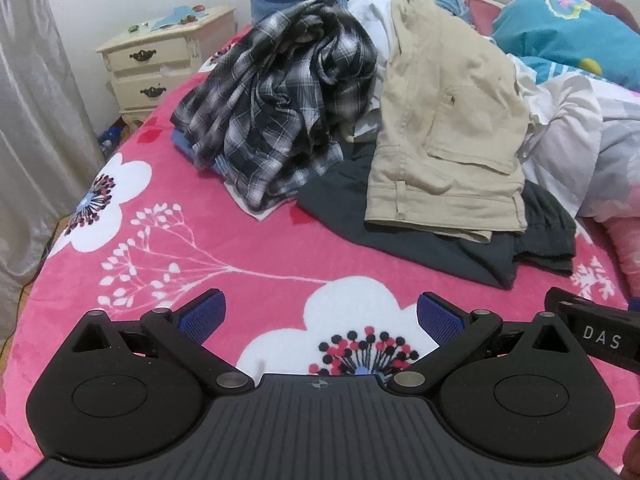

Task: Fold clothes
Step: 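Move both tools toward the beige trousers on the clothes pile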

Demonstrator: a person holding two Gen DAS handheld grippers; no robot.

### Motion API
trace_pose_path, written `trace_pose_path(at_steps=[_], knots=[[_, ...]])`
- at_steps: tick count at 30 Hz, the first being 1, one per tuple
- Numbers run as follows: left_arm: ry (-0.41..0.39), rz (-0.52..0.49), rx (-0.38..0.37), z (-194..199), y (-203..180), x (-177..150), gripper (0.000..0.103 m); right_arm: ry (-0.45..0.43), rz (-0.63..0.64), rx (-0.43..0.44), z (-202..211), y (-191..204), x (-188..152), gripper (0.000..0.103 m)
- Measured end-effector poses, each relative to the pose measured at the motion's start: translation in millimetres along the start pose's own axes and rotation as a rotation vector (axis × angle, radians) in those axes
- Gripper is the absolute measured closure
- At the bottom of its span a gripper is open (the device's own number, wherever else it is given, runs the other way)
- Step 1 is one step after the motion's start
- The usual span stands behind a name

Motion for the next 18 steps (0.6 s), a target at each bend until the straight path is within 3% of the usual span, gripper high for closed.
trace_pose_path(at_steps=[18], knots=[[-0.033, -0.04, 0.01, 35.0, 2.1, -0.7, 0.0, -0.038, 0.005, 0.027, 41.1, 8.8, 2.3, 0.0]])
Point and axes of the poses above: each gripper's, at about its wrist camera, not at the fingertips, and z roughly against the way its jaws point, y to its left, x to its top, the point moved 10 cm from there along -z, roughly the way its jaws point, and after that the axes turned 11 degrees about x, right-handed, at the moved point
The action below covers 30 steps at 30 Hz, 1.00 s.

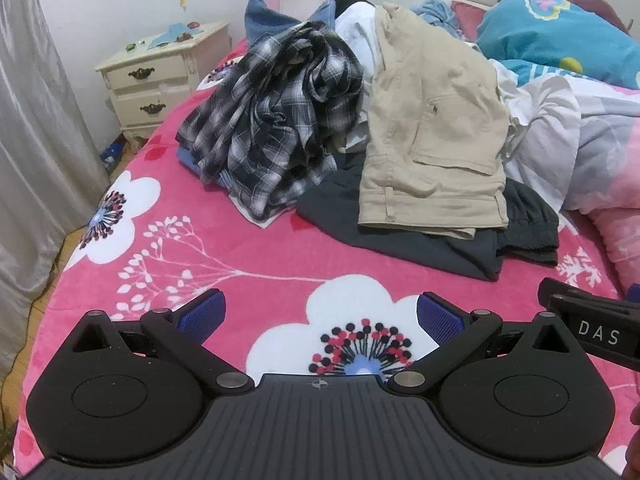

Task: Fold clothes
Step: 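Move both tools toward the beige trousers on the clothes pile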

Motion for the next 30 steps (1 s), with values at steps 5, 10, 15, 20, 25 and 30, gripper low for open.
trace_pose_path(at_steps=[5, 10, 15, 20, 25, 30], knots=[[-0.006, -0.008, 0.007, 6.6, -1.4, 0.7, 0.0, -0.007, -0.002, 0.009, 6.7, -0.1, 1.1, 0.0], [-0.014, -0.011, 0.013, 12.6, -3.6, 1.4, 0.0, -0.017, -0.003, 0.017, 13.3, 0.5, 3.4, 0.0], [-0.014, -0.013, 0.02, 14.2, -3.2, 0.5, 0.0, -0.024, -0.004, 0.024, 17.4, -0.1, 4.0, 0.0], [-0.012, -0.017, 0.032, 15.5, -4.6, -2.2, 0.0, -0.024, -0.006, 0.03, 17.7, -0.7, 3.9, 0.0], [0.0, -0.02, 0.036, 10.2, -5.6, -4.6, 0.0, -0.022, -0.012, 0.03, 15.3, -1.4, 2.9, 0.0], [0.006, -0.016, 0.013, -0.2, -7.5, -7.2, 0.0, -0.025, -0.031, 0.038, 8.9, -7.7, 0.4, 0.0]])
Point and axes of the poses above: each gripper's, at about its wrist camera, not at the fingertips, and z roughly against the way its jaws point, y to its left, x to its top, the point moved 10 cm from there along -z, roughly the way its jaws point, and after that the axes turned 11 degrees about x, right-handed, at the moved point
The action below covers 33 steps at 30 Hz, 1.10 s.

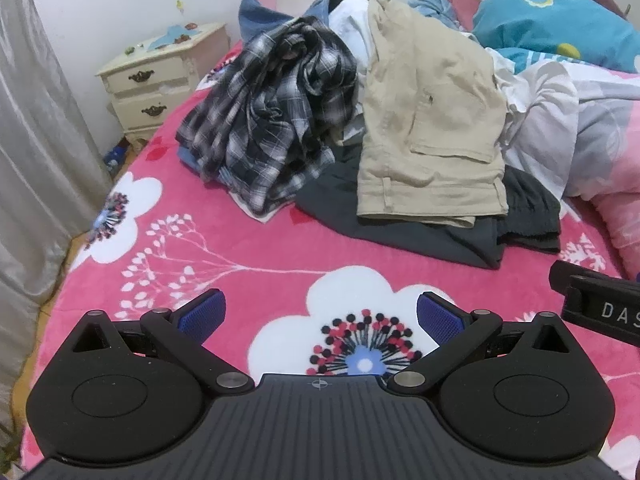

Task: Fold clothes
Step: 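Move both tools toward the beige trousers on the clothes pile, then grasp the beige trousers' waistband with the left and right grippers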

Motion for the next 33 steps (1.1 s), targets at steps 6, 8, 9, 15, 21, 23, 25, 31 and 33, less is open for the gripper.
trace_pose_path(at_steps=[6, 8, 9, 15, 21, 23, 25, 31, 33], knots=[[-0.034, 0.068, -0.011, -27.1, 2.0, 0.2, 0.0, -0.035, 0.0, 0.058, -16.1, -13.1, -4.6, 0.0], [-0.038, 0.074, -0.022, -40.7, -0.4, 3.6, 0.0, -0.061, 0.028, 0.08, -25.5, -17.8, -2.8, 0.0], [-0.042, 0.07, -0.027, -48.7, -3.6, 7.0, 0.0, -0.074, 0.044, 0.092, -30.8, -20.0, -1.5, 0.0], [-0.124, 0.03, -0.109, -102.0, -38.9, 45.6, 0.0, -0.158, 0.137, 0.184, -90.1, -34.6, 31.9, 0.003], [-0.168, -0.011, -0.159, -164.8, -77.4, 88.4, 0.009, -0.18, 0.084, 0.236, -173.3, -58.4, 88.1, 0.019], [-0.155, -0.026, -0.179, -185.7, -89.4, 98.3, 0.017, -0.174, 0.057, 0.258, -201.3, -63.9, 103.1, 0.019], [-0.135, -0.033, -0.212, -200.1, -98.8, 103.4, 0.024, -0.152, 0.036, 0.28, -230.2, -67.1, 113.7, 0.019], [-0.119, -0.037, -0.237, -226.3, -113.0, 115.4, 0.042, -0.082, -0.01, 0.398, -279.1, -60.8, 123.4, 0.023], [-0.114, -0.031, -0.247, -229.5, -112.5, 118.4, 0.053, -0.087, -0.009, 0.415, -279.7, -58.7, 125.8, 0.043]])
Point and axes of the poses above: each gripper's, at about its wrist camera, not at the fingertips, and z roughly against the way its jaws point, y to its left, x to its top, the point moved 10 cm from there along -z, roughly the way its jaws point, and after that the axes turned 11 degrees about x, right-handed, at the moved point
